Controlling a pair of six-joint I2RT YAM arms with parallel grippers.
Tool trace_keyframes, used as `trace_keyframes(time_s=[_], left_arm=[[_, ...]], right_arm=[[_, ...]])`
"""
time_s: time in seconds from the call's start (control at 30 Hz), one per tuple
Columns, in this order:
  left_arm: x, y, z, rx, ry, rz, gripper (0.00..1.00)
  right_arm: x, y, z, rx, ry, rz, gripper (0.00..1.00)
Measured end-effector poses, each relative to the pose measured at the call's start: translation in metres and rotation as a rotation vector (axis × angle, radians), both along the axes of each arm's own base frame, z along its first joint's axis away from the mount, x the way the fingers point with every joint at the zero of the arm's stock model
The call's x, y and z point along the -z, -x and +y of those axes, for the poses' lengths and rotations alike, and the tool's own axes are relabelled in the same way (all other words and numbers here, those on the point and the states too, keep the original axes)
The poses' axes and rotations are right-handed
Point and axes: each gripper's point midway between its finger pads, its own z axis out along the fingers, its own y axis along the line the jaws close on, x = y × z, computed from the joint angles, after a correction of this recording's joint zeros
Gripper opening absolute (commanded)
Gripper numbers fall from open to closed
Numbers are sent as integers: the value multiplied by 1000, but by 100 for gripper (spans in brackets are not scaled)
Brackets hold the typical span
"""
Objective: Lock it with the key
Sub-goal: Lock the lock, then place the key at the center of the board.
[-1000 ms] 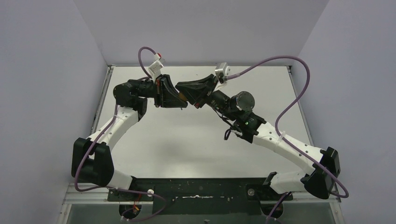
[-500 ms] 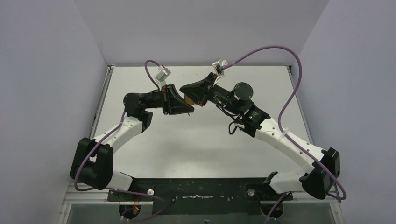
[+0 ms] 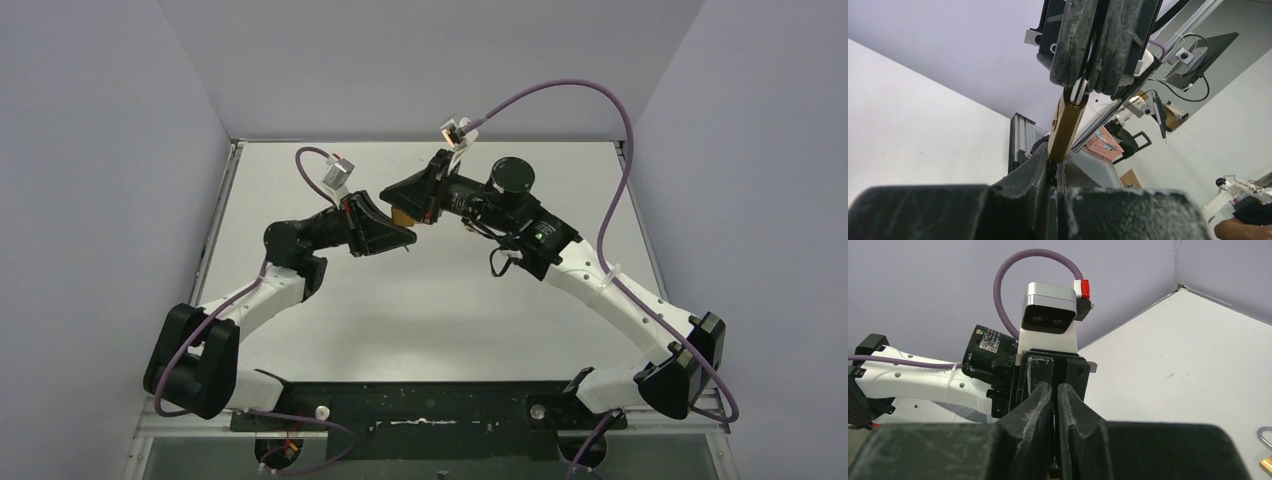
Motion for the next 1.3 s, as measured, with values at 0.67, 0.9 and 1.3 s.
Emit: trace_keyframes(time_s=[0.67,0.9,1.3], left_arm=[[26,-6,0,-48,-5,55,0],[55,-29,28,-192,-41,144,0],[105,-66,105,-893,-396,269,0]], right_arm=[[-81,-22,-29,57,-137,-125,0],[-57,-35,-35,134,-135,-102,0],[130,-18,6,381,194,89,0]])
